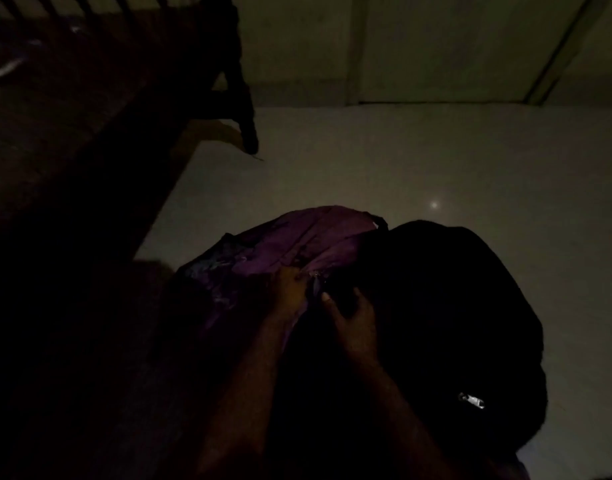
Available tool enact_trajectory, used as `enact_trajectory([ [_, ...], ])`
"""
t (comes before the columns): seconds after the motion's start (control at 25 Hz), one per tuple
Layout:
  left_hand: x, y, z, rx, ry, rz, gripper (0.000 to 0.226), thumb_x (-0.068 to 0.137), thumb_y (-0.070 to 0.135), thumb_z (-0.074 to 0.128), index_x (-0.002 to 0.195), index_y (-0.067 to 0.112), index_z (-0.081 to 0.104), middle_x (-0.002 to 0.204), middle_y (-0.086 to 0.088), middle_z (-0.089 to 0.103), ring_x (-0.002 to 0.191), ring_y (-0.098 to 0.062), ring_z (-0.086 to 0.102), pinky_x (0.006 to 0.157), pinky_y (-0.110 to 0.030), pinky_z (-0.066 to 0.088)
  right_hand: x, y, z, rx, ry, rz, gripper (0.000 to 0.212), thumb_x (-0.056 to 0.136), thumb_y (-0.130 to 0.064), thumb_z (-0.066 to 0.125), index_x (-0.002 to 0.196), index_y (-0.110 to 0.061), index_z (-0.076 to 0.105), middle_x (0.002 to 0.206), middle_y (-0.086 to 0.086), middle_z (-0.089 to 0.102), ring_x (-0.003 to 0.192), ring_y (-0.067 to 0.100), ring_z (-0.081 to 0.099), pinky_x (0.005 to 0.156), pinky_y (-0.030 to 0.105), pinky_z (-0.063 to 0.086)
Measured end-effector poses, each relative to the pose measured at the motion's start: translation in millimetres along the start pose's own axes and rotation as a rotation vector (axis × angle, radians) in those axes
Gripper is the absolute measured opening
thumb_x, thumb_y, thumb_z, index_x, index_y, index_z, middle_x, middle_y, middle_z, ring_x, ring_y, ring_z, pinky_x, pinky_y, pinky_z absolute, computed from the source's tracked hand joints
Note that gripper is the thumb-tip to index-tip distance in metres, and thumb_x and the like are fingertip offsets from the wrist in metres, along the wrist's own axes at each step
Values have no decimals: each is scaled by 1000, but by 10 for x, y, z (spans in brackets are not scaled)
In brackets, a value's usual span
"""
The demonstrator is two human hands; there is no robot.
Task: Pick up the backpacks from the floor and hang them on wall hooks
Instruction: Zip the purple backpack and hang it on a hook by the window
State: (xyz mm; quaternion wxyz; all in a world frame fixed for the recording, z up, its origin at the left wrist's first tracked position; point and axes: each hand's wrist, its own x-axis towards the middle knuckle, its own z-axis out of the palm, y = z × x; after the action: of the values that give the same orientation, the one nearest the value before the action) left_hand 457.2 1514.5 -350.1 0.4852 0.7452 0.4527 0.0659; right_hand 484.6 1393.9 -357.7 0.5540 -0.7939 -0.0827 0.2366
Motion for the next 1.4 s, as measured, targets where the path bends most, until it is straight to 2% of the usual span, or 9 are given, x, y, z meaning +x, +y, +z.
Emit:
enact_trajectory([
  [0.16, -287, 128, 275, -300, -101, -63, 22, 89, 9, 56, 67, 12, 58, 80, -4, 57, 75, -19, 53, 69, -23, 44, -76, 162, -54, -63, -11, 249, 76, 92, -46, 46, 149, -11, 12, 160, 12, 8, 147, 25, 15, 120, 39, 17],
  [0.28, -386, 177, 345, -430, -78, -153, 15, 90, 10, 54, 79, 8, 64, 80, -1, 60, 77, -17, 57, 65, -12, 50, -43, 200, -93, 70, 160, 241, 74, 86, -40, 60, 145, -10, 27, 153, 14, 28, 138, 27, 33, 114, 36, 28],
  [0.36, -478, 239, 323, -510, -26, -202, 21, 89, 8, 55, 103, -4, 65, 100, -10, 65, 93, -22, 58, 83, -24, 50, -165, 131, -70, 197, 259, 266, 68, 82, -32, 68, 137, -9, 38, 142, 14, 39, 130, 27, 41, 105, 29, 34],
  [0.48, -762, 537, 113, -566, 42, -310, 16, 87, 10, 58, 95, -1, 68, 98, -13, 65, 98, -26, 58, 92, -38, 48, -298, -268, -240, 235, 331, 286, 53, 80, -29, 70, 123, -9, 48, 127, 13, 55, 119, 27, 52, 101, 33, 41],
  [0.64, -1295, 1484, -486, -533, -18, -404, 30, 87, 16, 58, 110, -4, 63, 104, -11, 61, 96, -26, 58, 77, -33, 50, -631, -1301, -835, 261, 300, 216, 23, 84, -28, 66, 91, -12, 51, 90, 3, 63, 86, 20, 61, 80, 32, 50],
  [0.76, -1957, 2490, -1035, -557, -172, -394, 14, 81, 17, 65, 89, 6, 69, 103, -17, 64, 92, -28, 61, 83, -38, 50, -1057, -2325, -1643, 369, 201, 232, 18, 87, -24, 63, 88, -12, 51, 80, -3, 56, 77, 13, 56, 65, 6, 46],
  [0.88, -2715, 3399, -1531, -531, -306, -318, 17, 70, 25, 71, 77, 10, 72, 95, -13, 72, 91, -25, 66, 88, -35, 50, -1639, -3386, -2539, 419, 100, 242, 25, 88, -27, 61, 72, -17, 45, 69, -5, 51, 59, 5, 49, 50, 10, 42],
  [1.08, -4208, 4517, -2433, -530, -449, -242, 18, 88, 10, 56, 75, 6, 67, 59, 1, 73, 55, -9, 68, 49, -13, 52, -3161, -4645, -3494, 438, 119, 140, 29, 86, -23, 64, 62, -22, 48, 56, -12, 54, 47, -5, 49, 54, 13, 42],
  [1.4, -5215, 5064, -1742, -291, -962, -24, 20, 86, 14, 60, 84, -4, 67, 69, 0, 75, 66, -14, 68, 60, -16, 55, -4715, -4450, -4378, 586, 709, 153, 25, 86, -23, 63, 69, -15, 47, 65, -1, 52, 56, 5, 49, 54, 17, 41],
])
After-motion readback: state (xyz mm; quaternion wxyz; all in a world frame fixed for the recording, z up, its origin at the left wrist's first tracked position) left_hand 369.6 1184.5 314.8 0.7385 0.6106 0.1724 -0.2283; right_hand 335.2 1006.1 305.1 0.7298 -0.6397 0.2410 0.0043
